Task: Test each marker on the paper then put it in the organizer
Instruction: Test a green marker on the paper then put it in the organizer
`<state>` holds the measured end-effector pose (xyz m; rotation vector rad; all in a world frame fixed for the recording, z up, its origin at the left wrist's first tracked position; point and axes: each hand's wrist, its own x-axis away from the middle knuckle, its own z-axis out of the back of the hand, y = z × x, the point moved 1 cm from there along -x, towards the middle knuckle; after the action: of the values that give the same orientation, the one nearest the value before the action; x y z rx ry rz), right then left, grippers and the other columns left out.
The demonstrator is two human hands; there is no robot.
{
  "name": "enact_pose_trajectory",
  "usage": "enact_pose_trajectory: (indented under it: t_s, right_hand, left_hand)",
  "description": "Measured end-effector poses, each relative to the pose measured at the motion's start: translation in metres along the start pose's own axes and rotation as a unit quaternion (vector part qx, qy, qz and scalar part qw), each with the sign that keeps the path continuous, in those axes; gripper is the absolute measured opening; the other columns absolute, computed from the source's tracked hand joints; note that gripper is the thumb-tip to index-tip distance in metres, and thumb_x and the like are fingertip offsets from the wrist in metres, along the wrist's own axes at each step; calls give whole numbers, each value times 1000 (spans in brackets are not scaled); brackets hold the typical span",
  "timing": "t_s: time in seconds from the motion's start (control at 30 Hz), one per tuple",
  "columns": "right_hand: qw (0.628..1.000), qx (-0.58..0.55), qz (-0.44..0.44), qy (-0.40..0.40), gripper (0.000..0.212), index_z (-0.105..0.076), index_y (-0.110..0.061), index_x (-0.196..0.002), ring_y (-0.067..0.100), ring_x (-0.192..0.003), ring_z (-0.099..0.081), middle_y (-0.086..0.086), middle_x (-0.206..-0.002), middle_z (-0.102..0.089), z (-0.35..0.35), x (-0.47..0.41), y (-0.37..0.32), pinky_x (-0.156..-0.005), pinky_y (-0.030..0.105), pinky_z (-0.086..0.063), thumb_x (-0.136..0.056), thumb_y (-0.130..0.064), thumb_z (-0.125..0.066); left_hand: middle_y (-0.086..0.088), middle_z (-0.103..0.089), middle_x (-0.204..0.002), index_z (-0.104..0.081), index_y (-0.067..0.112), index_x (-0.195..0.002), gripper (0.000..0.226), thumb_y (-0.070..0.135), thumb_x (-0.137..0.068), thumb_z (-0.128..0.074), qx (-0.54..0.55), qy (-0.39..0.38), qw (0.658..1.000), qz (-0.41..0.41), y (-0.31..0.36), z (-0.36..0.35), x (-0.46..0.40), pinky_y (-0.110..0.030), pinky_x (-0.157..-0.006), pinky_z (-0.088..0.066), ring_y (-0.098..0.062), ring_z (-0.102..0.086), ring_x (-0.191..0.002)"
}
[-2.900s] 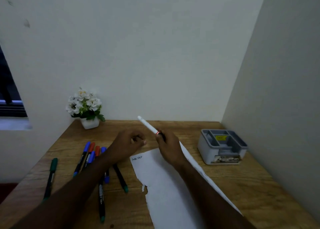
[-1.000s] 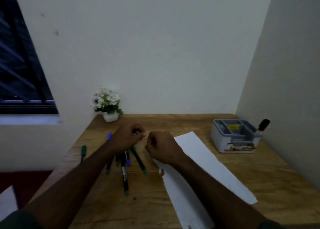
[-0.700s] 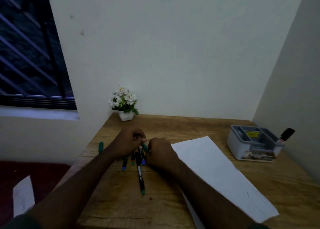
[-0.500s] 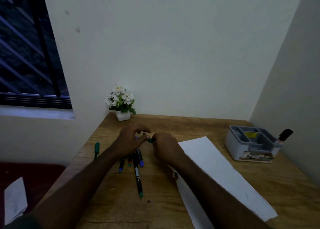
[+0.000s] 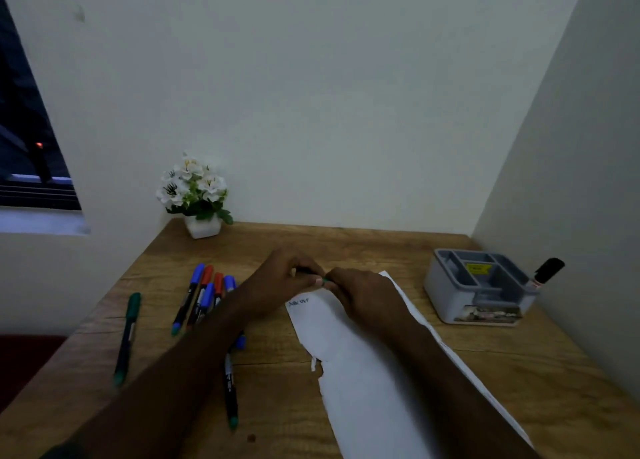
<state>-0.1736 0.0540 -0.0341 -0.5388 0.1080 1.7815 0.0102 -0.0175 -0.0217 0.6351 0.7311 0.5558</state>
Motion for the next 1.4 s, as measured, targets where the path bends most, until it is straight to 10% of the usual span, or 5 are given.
enact_pose_trajectory:
  t_s: [0.37,0.57,0.83,1.1,1.4]
  right_hand:
    - [987,-102,-3,124,47,-57,-31,-129,2,-83,-64,-7,-102,-70,11,2,19,-74,22,-50,-93,-2,-48]
    - [846,-504,-109,135,28,-58,4,-104,41,-68,-66,24,-89,-70,11,1,7,-58,43,-51,-82,-5,-45]
    - [929,-344,-125,57,39,-50,-18,-96,-2,-79,-61,-7,-78,-62,-3,2,-15,-73,23,-47,-104,-51,-31]
    - [923,-363,-115,59,12,-70,-8,-74,6,-70,-63,-3,-72,-67,-19,-9,-14,-62,17,-48,-86,-4,-68]
    - [909,-375,-178,37,23,-57,-13,-59,2,-52,-50,-7,-54,-57,-29,-10,-14,-50,20,-41,-81,-8,-64]
  left_hand:
    - [12,-70,-83,-75,20,-86,12,9,-82,-73,-27,93,993,60,-18,13,2,-10,-69,-44,4,-62,-80]
    - [19,-65,-87,-73,25,-88,7,24,-81,-74,-116,25,988,97,-23,0,3,-48,-97,-44,-6,-60,-90]
    - [21,-64,-88,-71,32,-89,23,43,-70,-80,-168,-12,979,118,-29,1,2,-41,-96,-32,-1,-55,-92]
    - [17,-67,-83,-73,32,-98,34,50,-70,-78,-188,-8,974,125,-36,3,2,-45,-95,-38,-5,-55,-94]
    - [17,-65,-81,-73,32,-105,33,46,-76,-75,-186,-9,974,128,-38,4,1,-38,-90,-30,1,-51,-87]
